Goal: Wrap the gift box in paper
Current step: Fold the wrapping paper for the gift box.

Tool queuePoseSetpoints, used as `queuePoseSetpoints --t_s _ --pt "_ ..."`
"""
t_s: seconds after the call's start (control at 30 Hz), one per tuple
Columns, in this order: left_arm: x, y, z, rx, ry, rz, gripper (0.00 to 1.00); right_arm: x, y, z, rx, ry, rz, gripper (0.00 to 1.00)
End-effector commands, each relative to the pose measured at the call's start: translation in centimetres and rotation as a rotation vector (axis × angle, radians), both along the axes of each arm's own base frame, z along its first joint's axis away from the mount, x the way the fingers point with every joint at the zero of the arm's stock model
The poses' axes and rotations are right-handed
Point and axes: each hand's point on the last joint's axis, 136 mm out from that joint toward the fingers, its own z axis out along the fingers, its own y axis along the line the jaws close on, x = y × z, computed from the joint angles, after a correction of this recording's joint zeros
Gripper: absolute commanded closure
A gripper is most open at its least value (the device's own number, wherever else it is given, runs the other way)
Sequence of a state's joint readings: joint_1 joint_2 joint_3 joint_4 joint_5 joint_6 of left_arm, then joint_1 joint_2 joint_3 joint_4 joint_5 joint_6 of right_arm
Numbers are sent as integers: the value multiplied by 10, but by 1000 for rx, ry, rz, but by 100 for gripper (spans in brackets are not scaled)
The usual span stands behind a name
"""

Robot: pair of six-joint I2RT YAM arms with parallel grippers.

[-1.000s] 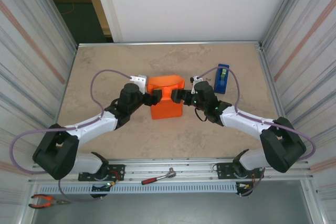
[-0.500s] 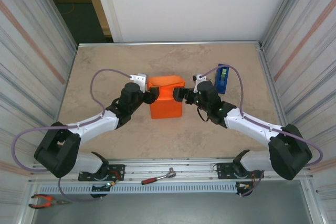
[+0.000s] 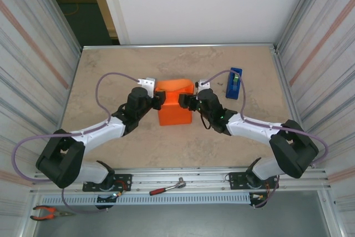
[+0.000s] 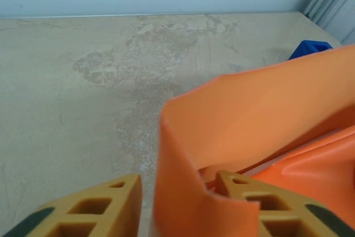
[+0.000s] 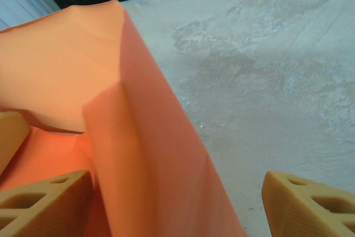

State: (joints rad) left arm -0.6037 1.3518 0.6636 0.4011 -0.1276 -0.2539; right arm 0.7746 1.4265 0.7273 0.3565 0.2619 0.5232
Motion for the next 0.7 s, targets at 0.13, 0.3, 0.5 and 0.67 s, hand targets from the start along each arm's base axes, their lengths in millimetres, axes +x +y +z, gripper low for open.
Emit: queuePoseSetpoints --t_s 0.13,0.3,0.5,0.67 --pt "8 -15 4 -5 -14 -39 81 -11 -2 -18 -165 -24 -62 33" --pt "8 -20 4 -4 -10 -50 94 -12 -1 -21 -174 -18 -71 48" --pt "8 -25 9 -7 -14 -64 100 -8 5 -11 -176 -29 -58 64" --pt "10 -29 21 -20 -33 -76 100 -5 11 5 -178 -54 -35 80"
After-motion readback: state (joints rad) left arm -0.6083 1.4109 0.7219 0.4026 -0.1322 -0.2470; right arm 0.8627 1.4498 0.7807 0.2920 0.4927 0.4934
